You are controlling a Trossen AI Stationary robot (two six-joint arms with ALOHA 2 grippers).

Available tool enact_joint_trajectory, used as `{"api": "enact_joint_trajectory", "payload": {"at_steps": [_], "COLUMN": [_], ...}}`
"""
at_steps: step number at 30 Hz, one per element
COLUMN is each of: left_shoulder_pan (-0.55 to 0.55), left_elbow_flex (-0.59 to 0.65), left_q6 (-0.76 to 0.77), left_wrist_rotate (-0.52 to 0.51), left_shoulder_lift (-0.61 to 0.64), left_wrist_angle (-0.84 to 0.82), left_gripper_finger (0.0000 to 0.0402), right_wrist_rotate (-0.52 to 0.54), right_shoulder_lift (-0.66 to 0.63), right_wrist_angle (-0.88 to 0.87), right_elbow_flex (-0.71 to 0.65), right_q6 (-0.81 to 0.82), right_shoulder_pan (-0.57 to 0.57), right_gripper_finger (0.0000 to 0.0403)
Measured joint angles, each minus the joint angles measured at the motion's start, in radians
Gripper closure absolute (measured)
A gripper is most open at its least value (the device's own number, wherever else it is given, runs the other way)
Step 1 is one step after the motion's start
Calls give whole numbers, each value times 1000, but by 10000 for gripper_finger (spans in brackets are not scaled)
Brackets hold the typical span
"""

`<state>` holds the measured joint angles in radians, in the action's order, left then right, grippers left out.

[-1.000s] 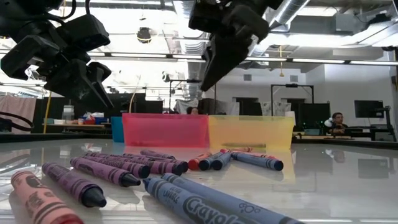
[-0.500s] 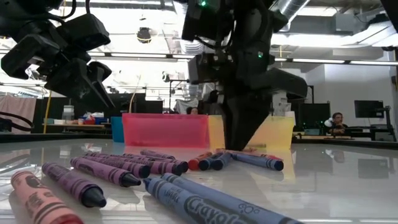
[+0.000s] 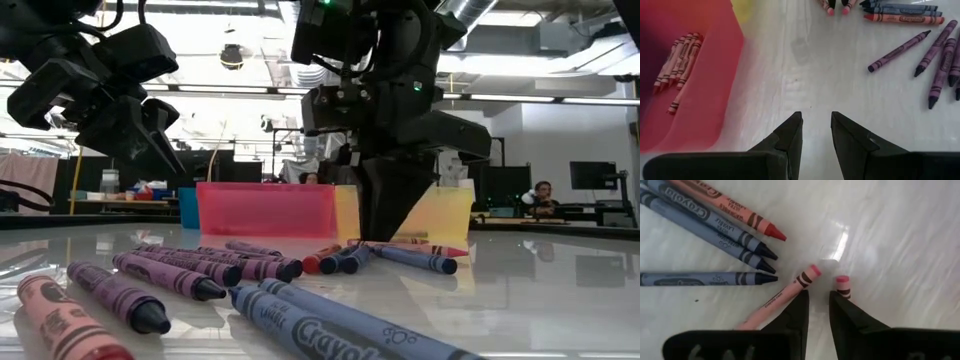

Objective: Sort crayons
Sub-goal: Put the pink crayon into the pink bin

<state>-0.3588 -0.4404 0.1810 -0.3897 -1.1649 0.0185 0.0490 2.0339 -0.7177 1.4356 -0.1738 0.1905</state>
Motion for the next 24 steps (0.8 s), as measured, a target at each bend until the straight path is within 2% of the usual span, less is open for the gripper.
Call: {"api": "enact_joint_trajectory", "payload": {"at_steps": [5,13,24], "left_shoulder_pan": [0,0,0], "left_elbow_flex": [0,0,0], "left_q6": [0,0,4], "left_wrist_rotate": [-12,-13,-14], "left_shoulder_lift": [0,0,0], "left_wrist_angle": [0,0,-1], "left_gripper_finger": [307,307,307], "right_wrist_rotate": [7,6,26], "right_shoulder_lift": [-5,-8,-9], "right_wrist_angle": [-29,-121,-145], "right_elbow_flex": [20,125,127], "right_q6": [66,68,63], "right_shoulder_pan": [0,19,1], "right_gripper_finger": [321,321,321]}}
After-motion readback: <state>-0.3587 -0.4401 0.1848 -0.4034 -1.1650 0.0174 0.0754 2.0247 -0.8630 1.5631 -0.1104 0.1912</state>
